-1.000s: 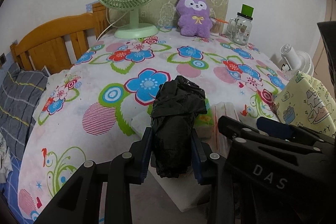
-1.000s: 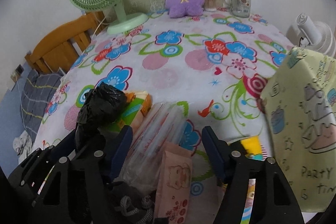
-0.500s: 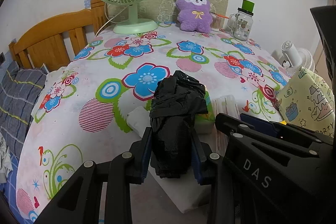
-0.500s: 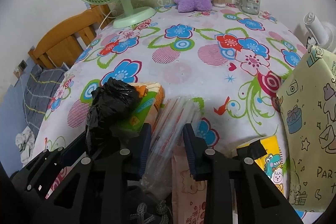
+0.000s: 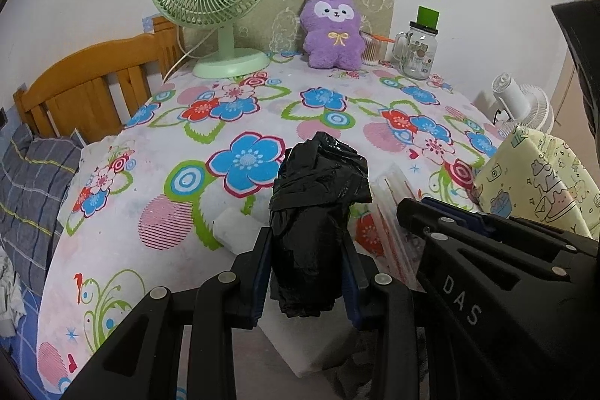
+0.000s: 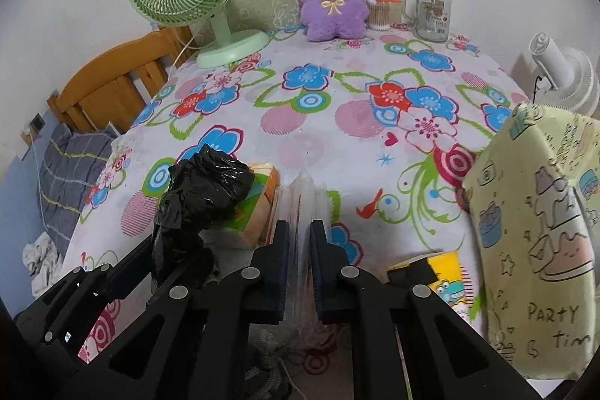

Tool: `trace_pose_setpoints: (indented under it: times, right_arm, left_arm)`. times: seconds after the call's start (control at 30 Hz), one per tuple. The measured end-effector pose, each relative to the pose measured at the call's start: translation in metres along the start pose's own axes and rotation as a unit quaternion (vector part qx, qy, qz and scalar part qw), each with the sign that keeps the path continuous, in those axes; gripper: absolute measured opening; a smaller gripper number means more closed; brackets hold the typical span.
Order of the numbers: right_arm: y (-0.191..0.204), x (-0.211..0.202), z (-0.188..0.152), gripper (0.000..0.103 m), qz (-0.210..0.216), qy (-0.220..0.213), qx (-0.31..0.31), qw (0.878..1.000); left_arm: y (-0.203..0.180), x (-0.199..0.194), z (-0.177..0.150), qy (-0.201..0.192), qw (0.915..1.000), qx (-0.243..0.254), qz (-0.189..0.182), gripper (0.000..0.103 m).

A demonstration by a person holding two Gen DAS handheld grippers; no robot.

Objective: Organize soft objects
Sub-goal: 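Close the right gripper on the clear zip bags while the left gripper holds the black bag, then carry both to the yellow-green box while the left gripper drops the black bag inside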

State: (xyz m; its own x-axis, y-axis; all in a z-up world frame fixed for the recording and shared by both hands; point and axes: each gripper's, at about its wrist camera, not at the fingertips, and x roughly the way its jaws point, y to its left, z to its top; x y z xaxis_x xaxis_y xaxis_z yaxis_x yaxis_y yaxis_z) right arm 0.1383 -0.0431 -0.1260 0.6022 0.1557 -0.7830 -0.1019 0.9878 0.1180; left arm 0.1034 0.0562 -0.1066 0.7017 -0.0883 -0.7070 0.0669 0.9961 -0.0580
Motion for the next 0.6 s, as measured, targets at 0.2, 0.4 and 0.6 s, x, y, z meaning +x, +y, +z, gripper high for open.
trace_pose_setpoints:
  times: [0.2, 0.4, 0.6]
  right_arm:
    - [-0.003, -0.015, 0.003, 0.013, -0.007, -0.015, -0.004, 1.000]
    - [-0.007, -0.029, 0.005, 0.013, -0.018, -0.026, -0.011, 0.999]
    - [-0.012, -0.045, 0.006, 0.013, -0.026, -0.039, -0.015, 0.999]
  left_arm:
    - [-0.006, -0.009, 0.005, -0.009, 0.9999, 0.005, 0.004, 0.033]
    - [-0.013, -0.019, 0.008, -0.018, 0.9998, 0.008, 0.006, 0.033]
    - [-0.023, -0.032, 0.010, -0.029, 0.9995, 0.012, 0.006, 0.033]
